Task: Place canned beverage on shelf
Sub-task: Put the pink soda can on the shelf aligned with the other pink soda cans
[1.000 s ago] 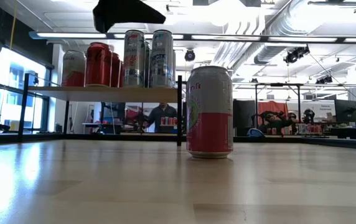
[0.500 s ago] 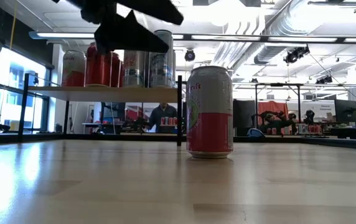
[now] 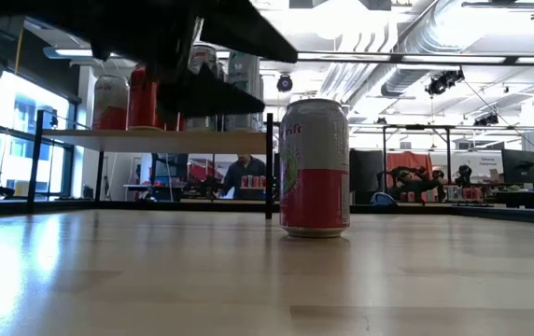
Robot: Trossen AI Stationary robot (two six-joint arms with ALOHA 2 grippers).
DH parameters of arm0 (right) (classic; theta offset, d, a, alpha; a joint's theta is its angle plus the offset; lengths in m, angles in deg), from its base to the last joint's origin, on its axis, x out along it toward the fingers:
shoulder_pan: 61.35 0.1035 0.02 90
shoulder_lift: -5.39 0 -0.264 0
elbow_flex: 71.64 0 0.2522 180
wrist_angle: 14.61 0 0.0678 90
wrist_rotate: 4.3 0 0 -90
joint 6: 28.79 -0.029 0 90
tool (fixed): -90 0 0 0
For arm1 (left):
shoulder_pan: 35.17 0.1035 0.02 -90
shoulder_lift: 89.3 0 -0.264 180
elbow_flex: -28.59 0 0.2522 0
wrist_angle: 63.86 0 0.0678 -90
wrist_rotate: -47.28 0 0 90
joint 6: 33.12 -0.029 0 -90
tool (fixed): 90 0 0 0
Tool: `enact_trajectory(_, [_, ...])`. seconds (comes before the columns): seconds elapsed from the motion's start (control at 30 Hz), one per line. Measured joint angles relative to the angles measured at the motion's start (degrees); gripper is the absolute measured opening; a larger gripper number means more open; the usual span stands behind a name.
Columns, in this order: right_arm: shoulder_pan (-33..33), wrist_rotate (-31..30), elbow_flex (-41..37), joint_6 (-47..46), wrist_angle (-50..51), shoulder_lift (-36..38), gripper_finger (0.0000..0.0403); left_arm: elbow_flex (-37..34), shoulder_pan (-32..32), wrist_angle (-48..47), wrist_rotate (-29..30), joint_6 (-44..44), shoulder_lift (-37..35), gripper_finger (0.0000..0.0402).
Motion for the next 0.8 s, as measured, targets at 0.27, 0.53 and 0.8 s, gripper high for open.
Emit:
enact_trajectory(0.27, [0.01,0.25,0.00,-0.96,-0.09,0.00,0.0360,-1.75,0.13,0.18,0.06,0.14,-0.69,0.0346])
enact_trajectory(0.53, [0.21,0.42,0.00,-2.01,-0.15,0.00,0.0360,-1.75,2.97,0.07,-6.20,-1.62,-0.69,0.0347])
enact_trajectory(0.8, [0.25,3.07,0.04,-2.34,-0.13,0.00,0.0360,-1.75,6.50,1.29,-8.99,-9.60,-0.69,0.0347])
